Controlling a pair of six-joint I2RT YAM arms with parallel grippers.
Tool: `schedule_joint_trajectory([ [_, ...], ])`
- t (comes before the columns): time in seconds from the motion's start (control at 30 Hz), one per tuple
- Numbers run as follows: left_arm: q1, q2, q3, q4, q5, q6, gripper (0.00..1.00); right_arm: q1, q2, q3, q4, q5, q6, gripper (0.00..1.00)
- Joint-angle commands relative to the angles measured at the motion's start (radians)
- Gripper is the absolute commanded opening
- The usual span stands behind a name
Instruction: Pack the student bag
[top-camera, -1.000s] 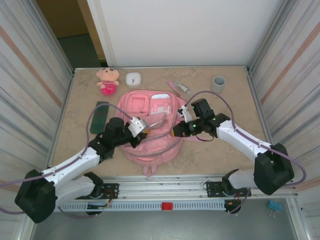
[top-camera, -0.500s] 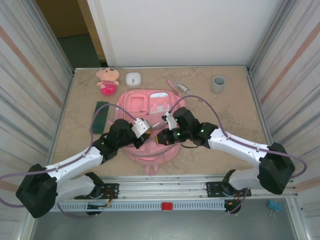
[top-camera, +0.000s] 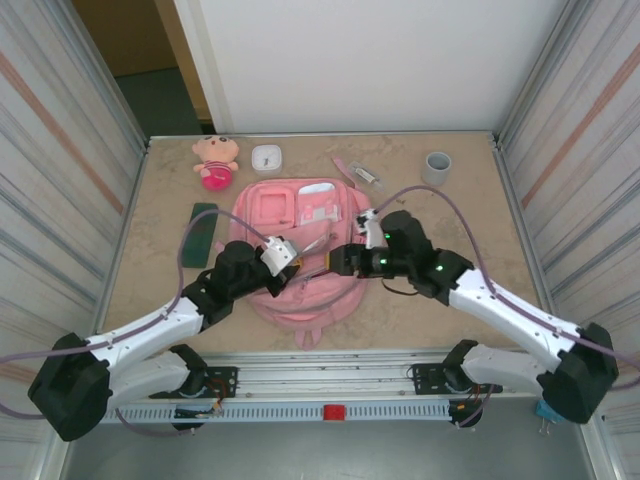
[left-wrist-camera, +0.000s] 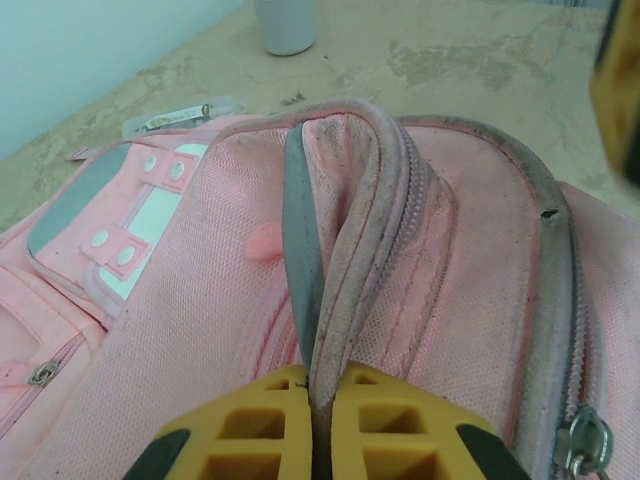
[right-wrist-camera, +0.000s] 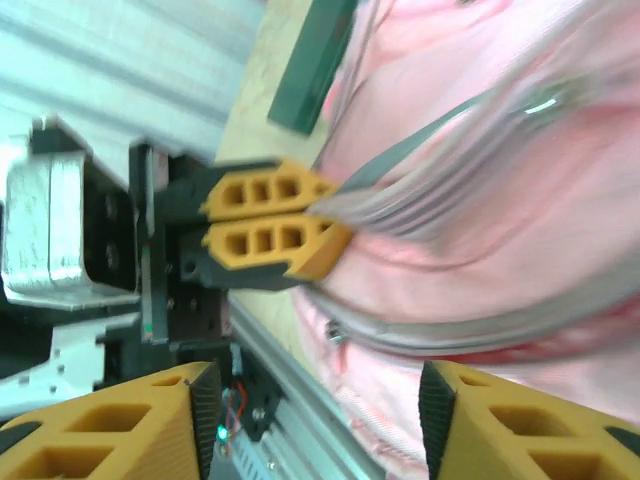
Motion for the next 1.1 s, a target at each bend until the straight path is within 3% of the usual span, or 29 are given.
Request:
schedule_joint_trajectory([
  [0.0, -0.004, -0.042, 0.003, 0.120, 0.031, -0.011, 0.02, -0.083, 0.000, -0.076, 0.031, -0.050, 0.132, 0.58],
  [0.2, -0.005, -0.048, 0.006, 0.118, 0.100, 0.008, 0.03, -0.093, 0.093, -0.079, 0.196, -0.144, 0.232, 0.61],
  [0.43, -0.006, -0.029, 0.013, 0.106, 0.182, 0.020, 0.06, -0.070, 0.187, -0.078, 0.338, -0.142, 0.313, 0.62],
  [0.6, -0.035, -0.019, 0.030, 0.061, 0.181, -0.016, 0.22, -0.057, 0.198, -0.085, 0.391, -0.116, 0.315, 0.33],
  [0.8, -0.139, -0.090, 0.112, -0.111, 0.039, -0.189, 0.43, -0.049, 0.181, -0.096, 0.373, -0.052, 0.270, 0.17],
  [0.9, -0.229, -0.135, 0.118, -0.163, -0.110, -0.268, 0.46, -0.039, 0.187, -0.097, 0.381, -0.053, 0.264, 0.10],
  [1.07, -0.340, -0.158, 0.117, -0.235, -0.304, -0.516, 0.49, -0.017, 0.191, -0.093, 0.381, -0.028, 0.239, 0.03],
])
